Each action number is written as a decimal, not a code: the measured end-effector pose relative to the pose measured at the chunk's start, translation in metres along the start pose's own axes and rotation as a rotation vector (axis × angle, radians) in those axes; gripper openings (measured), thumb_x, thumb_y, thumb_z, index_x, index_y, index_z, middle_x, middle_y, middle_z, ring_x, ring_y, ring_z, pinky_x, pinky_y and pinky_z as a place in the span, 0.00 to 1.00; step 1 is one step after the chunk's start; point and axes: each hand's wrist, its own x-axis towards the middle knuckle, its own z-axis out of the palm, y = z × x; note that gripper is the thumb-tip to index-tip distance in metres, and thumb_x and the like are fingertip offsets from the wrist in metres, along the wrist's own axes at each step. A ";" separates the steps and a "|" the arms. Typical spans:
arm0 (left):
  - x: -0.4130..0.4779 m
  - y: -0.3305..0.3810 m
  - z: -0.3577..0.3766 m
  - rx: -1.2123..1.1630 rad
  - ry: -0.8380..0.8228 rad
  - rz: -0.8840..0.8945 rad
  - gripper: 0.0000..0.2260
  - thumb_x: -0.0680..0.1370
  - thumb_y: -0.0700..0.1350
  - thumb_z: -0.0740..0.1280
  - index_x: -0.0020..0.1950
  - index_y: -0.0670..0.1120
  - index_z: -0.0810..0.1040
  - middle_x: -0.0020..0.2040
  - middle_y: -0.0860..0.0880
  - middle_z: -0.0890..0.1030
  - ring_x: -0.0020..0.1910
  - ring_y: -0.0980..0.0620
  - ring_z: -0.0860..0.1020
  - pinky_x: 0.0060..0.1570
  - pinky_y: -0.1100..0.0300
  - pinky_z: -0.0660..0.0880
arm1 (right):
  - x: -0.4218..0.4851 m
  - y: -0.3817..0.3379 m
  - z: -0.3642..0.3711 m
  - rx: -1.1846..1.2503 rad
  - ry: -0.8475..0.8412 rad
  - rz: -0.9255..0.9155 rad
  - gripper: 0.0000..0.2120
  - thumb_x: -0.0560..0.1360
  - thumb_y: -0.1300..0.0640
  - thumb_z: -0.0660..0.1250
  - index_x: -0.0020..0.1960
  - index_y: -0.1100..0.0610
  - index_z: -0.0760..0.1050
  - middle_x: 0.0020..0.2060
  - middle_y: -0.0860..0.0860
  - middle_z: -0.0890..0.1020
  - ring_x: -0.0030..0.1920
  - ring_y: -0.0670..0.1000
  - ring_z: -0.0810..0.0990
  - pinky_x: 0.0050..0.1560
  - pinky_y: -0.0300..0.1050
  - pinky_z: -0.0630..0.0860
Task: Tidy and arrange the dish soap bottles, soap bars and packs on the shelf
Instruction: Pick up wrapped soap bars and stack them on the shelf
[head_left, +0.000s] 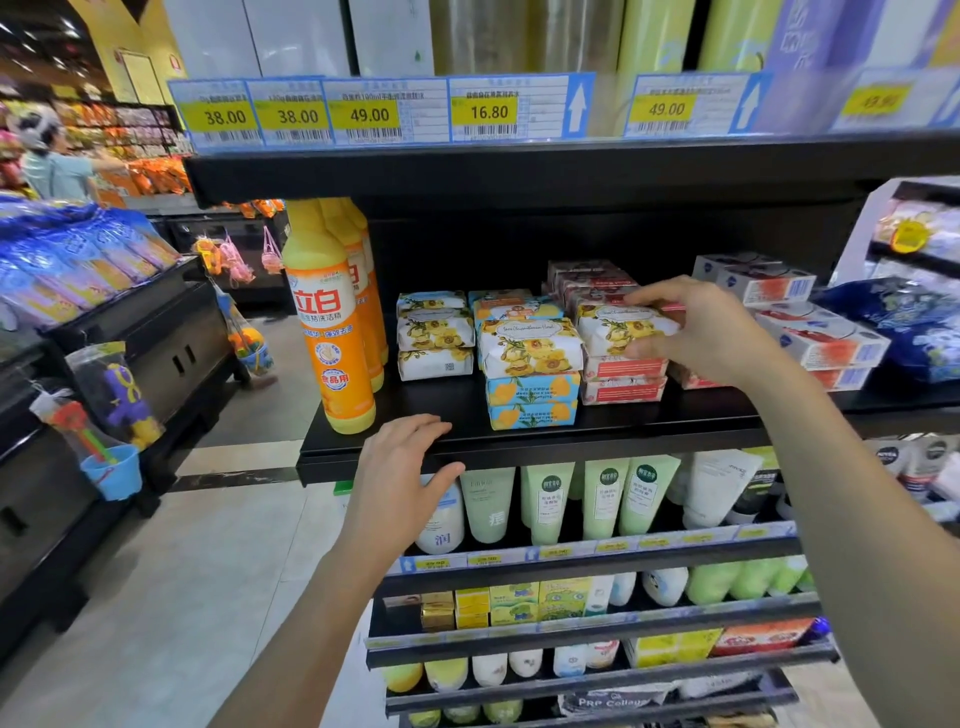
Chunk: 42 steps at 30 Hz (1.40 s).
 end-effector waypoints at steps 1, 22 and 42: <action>0.000 0.000 0.000 -0.003 -0.002 -0.001 0.23 0.79 0.52 0.72 0.74 0.51 0.75 0.73 0.51 0.75 0.74 0.52 0.68 0.75 0.53 0.62 | -0.001 -0.002 -0.002 -0.004 -0.005 0.003 0.31 0.70 0.53 0.81 0.70 0.49 0.76 0.68 0.49 0.75 0.65 0.50 0.74 0.59 0.45 0.71; -0.006 -0.019 -0.005 -0.049 0.054 -0.006 0.22 0.78 0.52 0.74 0.71 0.51 0.78 0.70 0.53 0.78 0.70 0.53 0.72 0.72 0.58 0.62 | 0.125 -0.166 0.098 -0.412 -0.523 -0.251 0.39 0.69 0.44 0.80 0.75 0.54 0.70 0.66 0.52 0.78 0.61 0.55 0.78 0.60 0.52 0.78; -0.006 -0.023 -0.003 -0.050 0.072 0.003 0.21 0.78 0.52 0.72 0.71 0.52 0.77 0.70 0.55 0.77 0.71 0.56 0.71 0.69 0.66 0.53 | 0.138 -0.180 0.121 -0.561 -0.545 -0.234 0.35 0.66 0.43 0.81 0.65 0.57 0.74 0.51 0.52 0.80 0.48 0.53 0.81 0.46 0.47 0.81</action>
